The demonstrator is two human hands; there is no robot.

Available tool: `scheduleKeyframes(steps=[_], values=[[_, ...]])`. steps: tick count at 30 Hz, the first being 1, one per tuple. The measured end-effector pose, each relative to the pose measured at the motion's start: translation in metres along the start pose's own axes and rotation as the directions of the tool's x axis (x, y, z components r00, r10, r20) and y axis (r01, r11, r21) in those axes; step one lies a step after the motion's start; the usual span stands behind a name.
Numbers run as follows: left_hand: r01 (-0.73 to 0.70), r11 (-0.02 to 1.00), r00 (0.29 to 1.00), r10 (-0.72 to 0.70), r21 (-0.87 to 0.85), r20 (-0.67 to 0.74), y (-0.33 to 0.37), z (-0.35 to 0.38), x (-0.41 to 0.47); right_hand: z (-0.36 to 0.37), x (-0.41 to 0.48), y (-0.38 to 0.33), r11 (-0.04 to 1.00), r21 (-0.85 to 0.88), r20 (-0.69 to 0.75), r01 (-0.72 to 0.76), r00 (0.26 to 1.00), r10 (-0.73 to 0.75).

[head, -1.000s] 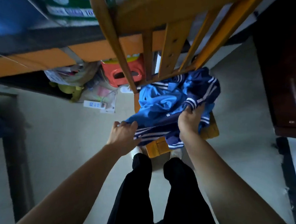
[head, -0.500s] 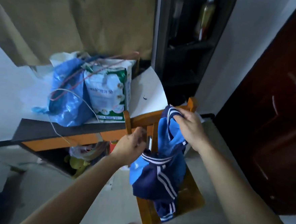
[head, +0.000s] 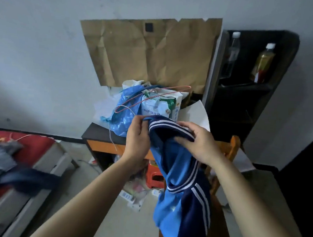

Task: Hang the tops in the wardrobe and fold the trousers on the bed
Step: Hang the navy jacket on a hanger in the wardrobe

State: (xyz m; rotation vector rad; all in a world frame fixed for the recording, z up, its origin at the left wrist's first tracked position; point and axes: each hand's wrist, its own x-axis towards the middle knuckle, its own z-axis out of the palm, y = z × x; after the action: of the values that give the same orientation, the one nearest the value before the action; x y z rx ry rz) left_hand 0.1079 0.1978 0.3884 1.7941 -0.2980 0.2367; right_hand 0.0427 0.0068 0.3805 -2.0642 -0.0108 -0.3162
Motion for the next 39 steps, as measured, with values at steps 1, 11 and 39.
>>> scheduleKeyframes(steps=[1,11,39], values=[[0.021,1.0,0.997,-0.022,-0.012,-0.068,0.002,-0.015,-0.002,0.015,0.003,0.003,0.998,-0.06,0.075,0.002,0.997,0.002],[0.112,0.992,0.832,-0.059,0.063,-0.551,0.005,-0.211,-0.069,0.209,-0.004,0.008,0.886,-0.417,0.536,0.204,0.842,0.058],[0.964,0.221,-0.186,0.149,-0.15,-0.971,0.003,-0.543,-0.381,0.59,-0.099,-0.402,0.853,0.512,0.817,0.099,0.251,-0.519]])
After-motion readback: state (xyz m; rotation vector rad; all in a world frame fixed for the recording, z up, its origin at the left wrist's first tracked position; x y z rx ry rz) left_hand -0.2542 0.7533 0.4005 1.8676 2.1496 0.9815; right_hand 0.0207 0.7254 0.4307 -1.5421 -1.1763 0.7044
